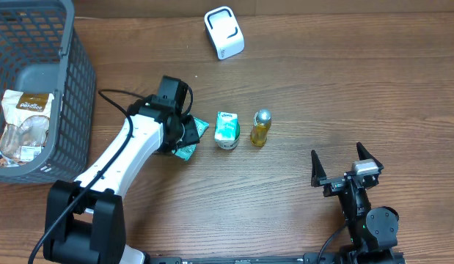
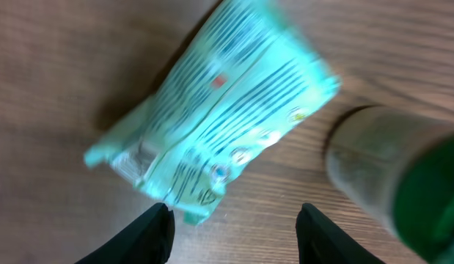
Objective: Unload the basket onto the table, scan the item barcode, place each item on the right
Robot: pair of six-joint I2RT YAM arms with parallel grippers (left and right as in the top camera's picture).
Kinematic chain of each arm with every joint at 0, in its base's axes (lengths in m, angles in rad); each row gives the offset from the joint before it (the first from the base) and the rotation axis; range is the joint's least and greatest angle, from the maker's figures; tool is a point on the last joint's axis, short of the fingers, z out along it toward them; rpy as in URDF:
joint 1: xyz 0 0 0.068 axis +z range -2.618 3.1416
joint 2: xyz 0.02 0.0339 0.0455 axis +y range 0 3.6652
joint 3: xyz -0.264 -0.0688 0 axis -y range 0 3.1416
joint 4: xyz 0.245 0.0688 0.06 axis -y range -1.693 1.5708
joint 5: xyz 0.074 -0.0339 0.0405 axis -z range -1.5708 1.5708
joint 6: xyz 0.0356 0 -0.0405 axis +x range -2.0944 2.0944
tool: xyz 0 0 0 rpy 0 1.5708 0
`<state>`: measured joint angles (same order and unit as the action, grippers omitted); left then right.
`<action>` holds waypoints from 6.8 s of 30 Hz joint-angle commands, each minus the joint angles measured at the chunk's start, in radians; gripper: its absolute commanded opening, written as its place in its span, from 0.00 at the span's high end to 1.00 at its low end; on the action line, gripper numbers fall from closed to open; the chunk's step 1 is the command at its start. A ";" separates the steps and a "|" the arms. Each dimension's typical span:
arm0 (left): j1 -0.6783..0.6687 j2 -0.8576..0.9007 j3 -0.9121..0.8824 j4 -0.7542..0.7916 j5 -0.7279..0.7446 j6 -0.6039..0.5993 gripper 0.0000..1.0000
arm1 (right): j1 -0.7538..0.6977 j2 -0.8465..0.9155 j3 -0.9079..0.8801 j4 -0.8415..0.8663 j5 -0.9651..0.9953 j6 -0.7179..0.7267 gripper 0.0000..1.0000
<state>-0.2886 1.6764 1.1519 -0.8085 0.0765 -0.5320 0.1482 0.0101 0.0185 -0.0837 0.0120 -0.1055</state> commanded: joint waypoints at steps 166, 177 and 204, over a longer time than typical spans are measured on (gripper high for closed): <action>0.026 -0.022 0.747 -0.470 -0.595 0.402 0.31 | -0.003 -0.007 -0.011 0.002 0.010 -0.004 0.00; 0.232 -0.068 0.790 -0.388 -0.756 0.511 0.07 | -0.003 -0.007 -0.011 0.002 0.010 -0.004 0.00; 0.838 0.188 0.674 -0.287 -0.364 0.612 0.02 | -0.003 -0.007 -0.011 0.002 0.010 -0.004 0.00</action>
<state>0.5407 1.8038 1.8484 -1.0924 -0.3164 0.0566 0.1482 0.0101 0.0185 -0.0837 0.0120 -0.1055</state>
